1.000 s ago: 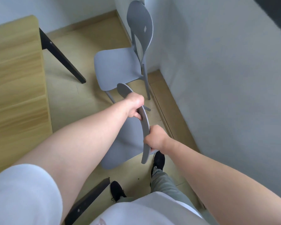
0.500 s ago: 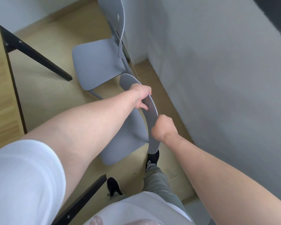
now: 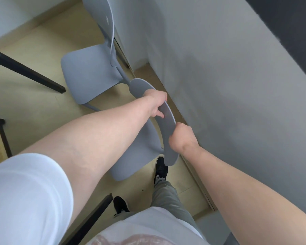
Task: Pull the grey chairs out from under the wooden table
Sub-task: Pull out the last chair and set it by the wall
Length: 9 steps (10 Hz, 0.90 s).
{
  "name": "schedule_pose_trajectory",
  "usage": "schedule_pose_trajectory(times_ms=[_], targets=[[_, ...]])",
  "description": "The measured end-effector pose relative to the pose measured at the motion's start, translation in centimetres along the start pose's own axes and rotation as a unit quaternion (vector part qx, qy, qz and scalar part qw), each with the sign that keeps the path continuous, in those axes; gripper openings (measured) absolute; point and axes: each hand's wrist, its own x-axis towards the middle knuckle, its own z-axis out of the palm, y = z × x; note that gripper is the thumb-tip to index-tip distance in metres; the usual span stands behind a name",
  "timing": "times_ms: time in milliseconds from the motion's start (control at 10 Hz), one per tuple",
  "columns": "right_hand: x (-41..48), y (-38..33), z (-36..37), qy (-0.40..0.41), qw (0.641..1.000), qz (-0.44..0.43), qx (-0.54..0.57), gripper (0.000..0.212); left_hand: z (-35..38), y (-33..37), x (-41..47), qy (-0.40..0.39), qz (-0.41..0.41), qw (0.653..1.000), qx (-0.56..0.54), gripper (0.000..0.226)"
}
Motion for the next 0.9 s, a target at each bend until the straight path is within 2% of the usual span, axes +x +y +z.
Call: schedule_pose_trajectory(times_ms=[200, 300, 400, 500, 600, 700, 800, 900], targets=[[0.6, 0.0, -0.2, 0.005, 1.0, 0.013, -0.011, 0.028, 0.2, 0.0, 1.1, -0.001, 0.004, 1.0, 0.009, 0.039], [0.9, 0.2, -0.2, 0.007, 1.0, 0.025, -0.015, 0.029, 0.7, -0.3, 1.6, 0.01, 0.016, 0.999, 0.034, 0.031], [1.1, 0.6, 0.0, 0.006, 0.999, 0.03, -0.018, 0.029, 1.0, -0.5, 1.1, -0.012, 0.031, 0.997, 0.068, 0.037], [1.0, 0.7, 0.3, 0.013, 0.999, 0.03, -0.029, 0.031, 1.0, -0.5, 0.4, -0.013, 0.029, 0.998, 0.058, 0.04], [0.9, 0.9, 0.8, 0.03, 0.999, 0.025, -0.035, 0.03, 0.2, -0.7, -0.5, -0.024, -0.005, 1.0, -0.001, 0.052], [0.3, 2.0, 0.8, 0.032, 0.999, 0.005, -0.003, 0.029, -2.1, -2.2, -2.2, -0.061, -0.011, 0.998, -0.006, 0.075], [-1.4, 4.1, 0.7, 0.029, 0.995, -0.019, 0.09, 0.05, -6.0, -5.2, -4.1, -0.04, -0.003, 0.999, 0.036, 0.073], [-5.4, 7.4, -0.3, 0.166, 0.972, -0.073, 0.148, 0.041, -11.5, -12.3, -6.8, -0.044, -0.024, 0.996, 0.074, 0.064]])
